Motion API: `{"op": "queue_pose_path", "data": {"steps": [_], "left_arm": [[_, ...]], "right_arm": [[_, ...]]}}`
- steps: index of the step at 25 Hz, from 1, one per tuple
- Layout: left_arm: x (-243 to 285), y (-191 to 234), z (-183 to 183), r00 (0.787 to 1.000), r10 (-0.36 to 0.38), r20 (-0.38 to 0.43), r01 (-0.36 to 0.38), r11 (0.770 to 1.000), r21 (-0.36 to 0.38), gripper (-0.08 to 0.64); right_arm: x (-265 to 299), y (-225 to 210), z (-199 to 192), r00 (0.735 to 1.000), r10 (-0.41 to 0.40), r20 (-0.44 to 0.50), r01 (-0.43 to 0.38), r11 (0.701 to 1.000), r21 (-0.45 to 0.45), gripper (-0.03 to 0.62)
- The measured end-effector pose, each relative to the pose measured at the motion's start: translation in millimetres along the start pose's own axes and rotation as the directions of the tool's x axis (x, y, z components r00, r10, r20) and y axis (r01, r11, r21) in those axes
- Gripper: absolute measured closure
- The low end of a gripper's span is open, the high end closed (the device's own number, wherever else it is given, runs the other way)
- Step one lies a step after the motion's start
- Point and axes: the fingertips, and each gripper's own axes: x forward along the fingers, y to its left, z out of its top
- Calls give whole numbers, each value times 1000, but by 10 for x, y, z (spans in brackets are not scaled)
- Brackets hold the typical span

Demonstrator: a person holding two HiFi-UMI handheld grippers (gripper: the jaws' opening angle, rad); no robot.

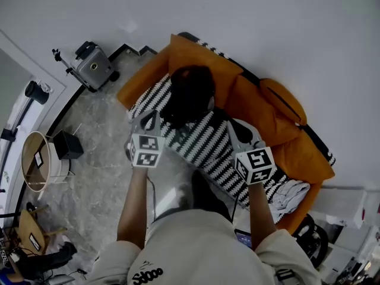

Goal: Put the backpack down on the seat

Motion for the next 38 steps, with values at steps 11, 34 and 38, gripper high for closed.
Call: {"op": "queue_pose_path", "data": {"steps": [11, 34, 38], "left_arm": [[-1020, -78, 212, 993, 7, 116, -8, 1000, 2, 548], [-2520, -648, 726, 954, -13, 300, -21, 994, 109, 548], [-2617, -657, 785, 952, -17, 305, -21, 992, 122, 548]], "right_arm": [[-677, 531, 234, 997, -18, 73, 25, 995, -95, 591], [-1902, 1313, 518, 986, -8, 169, 50, 968, -245, 592], [-1940, 1365, 509, 987, -16, 161, 60, 960, -273, 592]]}}
